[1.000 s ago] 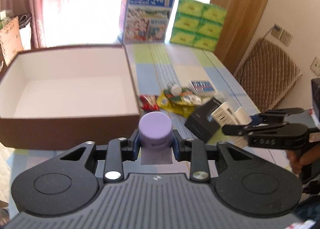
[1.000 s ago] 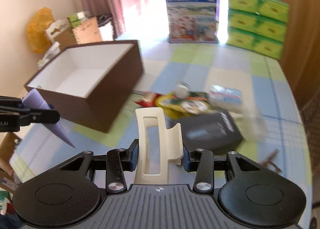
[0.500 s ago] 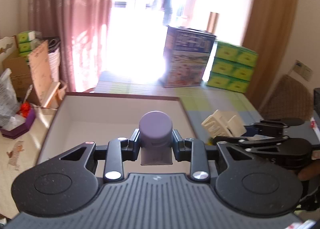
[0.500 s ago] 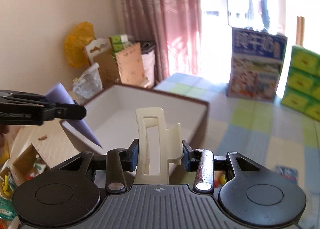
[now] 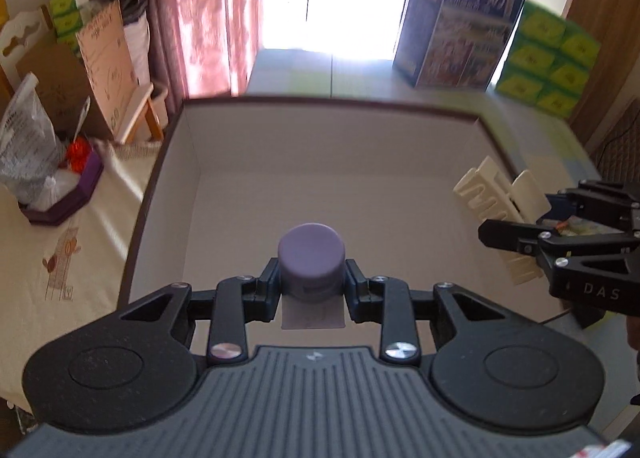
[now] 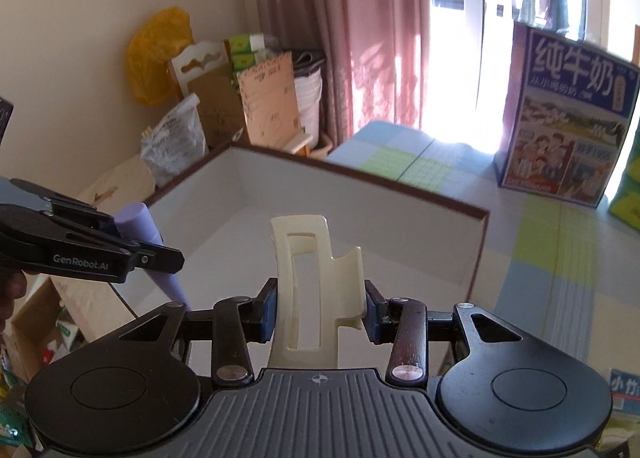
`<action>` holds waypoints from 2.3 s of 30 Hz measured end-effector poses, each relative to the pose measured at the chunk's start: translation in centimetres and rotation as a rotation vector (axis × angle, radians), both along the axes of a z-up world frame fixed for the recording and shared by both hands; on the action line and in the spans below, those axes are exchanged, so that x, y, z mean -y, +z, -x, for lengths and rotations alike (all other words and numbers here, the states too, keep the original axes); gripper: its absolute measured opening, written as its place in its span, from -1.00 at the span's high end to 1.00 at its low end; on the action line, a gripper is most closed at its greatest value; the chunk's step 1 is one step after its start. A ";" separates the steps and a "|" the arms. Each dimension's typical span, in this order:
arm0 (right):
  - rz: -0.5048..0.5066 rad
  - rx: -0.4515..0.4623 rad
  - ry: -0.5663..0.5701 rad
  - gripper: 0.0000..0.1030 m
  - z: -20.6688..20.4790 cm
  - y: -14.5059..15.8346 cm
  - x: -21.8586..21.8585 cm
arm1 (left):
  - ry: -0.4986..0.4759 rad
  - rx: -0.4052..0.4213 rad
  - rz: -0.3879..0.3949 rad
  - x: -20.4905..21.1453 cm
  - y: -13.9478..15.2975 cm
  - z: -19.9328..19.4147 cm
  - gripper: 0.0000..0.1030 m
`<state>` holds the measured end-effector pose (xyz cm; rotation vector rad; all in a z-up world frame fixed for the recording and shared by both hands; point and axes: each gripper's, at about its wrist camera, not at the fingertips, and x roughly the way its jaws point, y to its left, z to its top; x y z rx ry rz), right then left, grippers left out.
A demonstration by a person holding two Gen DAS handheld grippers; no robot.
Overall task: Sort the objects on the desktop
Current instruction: 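Carry the tube and clip into the brown box with both tools, then open both tools to drop the tube and clip in the box, then withdraw both tools from the box toward the remaining items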
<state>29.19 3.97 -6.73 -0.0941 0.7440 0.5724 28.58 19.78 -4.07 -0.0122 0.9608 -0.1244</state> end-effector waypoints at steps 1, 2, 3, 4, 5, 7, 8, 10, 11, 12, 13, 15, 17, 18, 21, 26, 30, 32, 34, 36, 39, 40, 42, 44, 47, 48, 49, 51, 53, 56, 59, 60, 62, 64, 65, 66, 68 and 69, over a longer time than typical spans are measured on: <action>0.009 -0.011 0.006 0.24 -0.2 -0.5 -0.3 | -0.005 -0.028 -0.004 -0.1 -0.6 -0.3 0.48; 0.019 -0.022 0.017 0.24 -0.3 -1.0 -0.7 | -0.011 -0.052 -0.011 -0.1 -1.2 -0.6 0.48; 0.032 -0.030 0.026 0.24 -0.4 -1.4 -1.0 | -0.021 -0.073 -0.021 -0.1 -1.7 -0.9 0.48; 0.046 -0.036 0.034 0.24 -0.5 -1.7 -1.3 | -0.031 -0.094 -0.032 0.0 -2.1 -1.2 0.48; 0.059 -0.045 0.042 0.25 -0.7 -2.1 -1.6 | -0.037 -0.114 -0.040 0.1 -2.6 -1.5 0.48; 0.084 -0.067 0.048 0.25 -1.2 -3.0 -2.1 | -0.049 -0.146 -0.053 0.4 -3.7 -2.0 0.48; 0.094 -0.078 0.049 0.25 -1.6 -3.4 -2.2 | -0.050 -0.161 -0.060 0.5 -4.3 -2.4 0.48; 0.119 -0.096 0.053 0.25 -2.1 -4.0 -2.4 | -0.057 -0.177 -0.056 0.6 -5.2 -2.9 0.47; 0.132 -0.105 0.058 0.25 -2.4 -4.2 -2.6 | -0.053 -0.187 -0.057 0.6 -5.5 -3.3 0.47; 0.147 -0.112 0.062 0.25 -2.6 -4.5 -2.7 | -0.045 -0.203 -0.062 0.6 -5.8 -3.6 0.47; 0.160 -0.121 0.068 0.25 -2.8 -4.7 -2.8 | -0.041 -0.210 -0.065 0.6 -6.2 -3.8 0.47; 0.186 -0.141 0.078 0.25 -3.1 -5.2 -3.1 | -0.036 -0.221 -0.067 0.5 -6.8 -4.1 0.47; 0.206 -0.156 0.082 0.24 -3.3 -5.6 -3.2 | -0.032 -0.225 -0.059 0.3 -7.0 -4.2 0.47; 0.209 -0.160 0.083 0.25 -3.4 -5.8 -3.3 | -0.033 -0.221 -0.051 0.3 -6.9 -4.2 0.47; 0.220 -0.174 0.082 0.24 -3.6 -6.1 -3.3 | -0.036 -0.211 -0.053 0.4 -6.6 -4.2 0.48; 0.226 -0.170 0.087 0.24 -3.8 -6.1 -3.6 | -0.034 -0.197 -0.060 0.4 -6.2 -4.1 0.37; 0.217 -0.167 0.100 0.02 -3.5 -5.8 -4.0 | -0.021 -0.173 -0.080 0.2 -5.6 -3.7 0.06; 0.208 -0.151 0.103 -0.33 -3.2 -5.6 -3.9 | -0.015 -0.165 -0.081 0.0 -5.3 -3.6 -0.02; 0.202 -0.133 0.104 -0.38 -2.9 -5.3 -3.8 | -0.011 -0.157 -0.083 -0.1 -5.0 -3.4 -0.22; 0.191 -0.130 0.109 -0.44 -2.6 -5.0 -3.7 | -0.007 -0.146 -0.093 -0.1 -4.7 -3.1 -0.30; 0.179 -0.120 0.111 -0.61 -2.2 -4.5 -3.6 | -0.002 -0.132 -0.099 0.0 -4.1 -2.6 -0.47; 0.177 -0.113 0.109 -0.64 -2.0 -4.3 -3.6 | -0.001 -0.126 -0.100 0.0 -3.8 -2.6 -0.54; 0.168 -0.098 0.112 -0.70 -1.8 -3.9 -3.5 | -0.003 -0.114 -0.100 0.3 -3.3 -2.3 -0.57; 0.163 -0.085 0.107 -0.82 -1.4 -3.3 -3.3 | -0.003 -0.105 -0.102 0.6 -2.7 -2.0 -0.66; 0.148 -0.067 0.101 -0.90 -0.7 -2.5 -3.0 | -0.005 -0.088 -0.107 1.1 -1.9 -1.5 -0.71; 0.142 -0.064 0.098 -0.92 -0.5 -2.3 -2.8 | -0.007 -0.083 -0.107 1.3 -1.6 -1.3 -0.72; 0.137 -0.062 0.095 -0.93 -0.4 -2.0 -2.7 | -0.008 -0.078 -0.107 1.6 -1.4 -1.1 -0.74; 0.129 -0.054 0.088 -0.96 0.1 -1.5 -2.3 | -0.007 -0.067 -0.111 2.0 -0.9 -0.8 -0.75; 0.123 -0.051 0.078 -0.96 0.4 -1.1 -1.8 | -0.006 -0.057 -0.111 2.3 -0.5 -0.4 -0.77; 0.104 -0.045 0.066 -0.96 1.0 -0.4 -1.0 | -0.001 -0.042 -0.112 2.8 0.2 0.3 -0.77; 0.082 -0.033 0.063 -0.96 1.7 0.5 0.0 | 0.002 -0.023 -0.110 3.4 1.0 1.3 -0.78; 0.075 -0.030 0.062 -0.96 2.0 0.8 0.4 | 0.005 -0.017 -0.108 3.6 1.3 1.7 -0.78; 0.060 -0.022 0.064 -0.96 2.9 1.4 1.2 | 0.011 -0.008 -0.103 4.0 1.6 2.6 -0.79; 0.047 -0.017 0.070 -0.96 3.6 1.8 2.0 | 0.019 0.000 -0.098 4.5 1.9 3.6 -0.81; 0.042 -0.013 0.072 -0.96 4.1 2.0 2.4 | 0.022 0.005 -0.096 4.8 2.0 4.1 -0.81; 0.039 -0.010 0.073 -0.96 4.6 2.2 2.8 | 0.027 0.009 -0.093 5.0 2.1 4.7 -0.82; 0.031 -0.005 0.074 -0.96 5.6 2.5 3.7 | 0.041 0.019 -0.096 5.6 2.4 5.8 -0.82; 0.027 -0.002 0.077 -0.96 6.1 2.6 4.2 | 0.047 0.026 -0.098 5.9 2.6 6.4 -0.83</action>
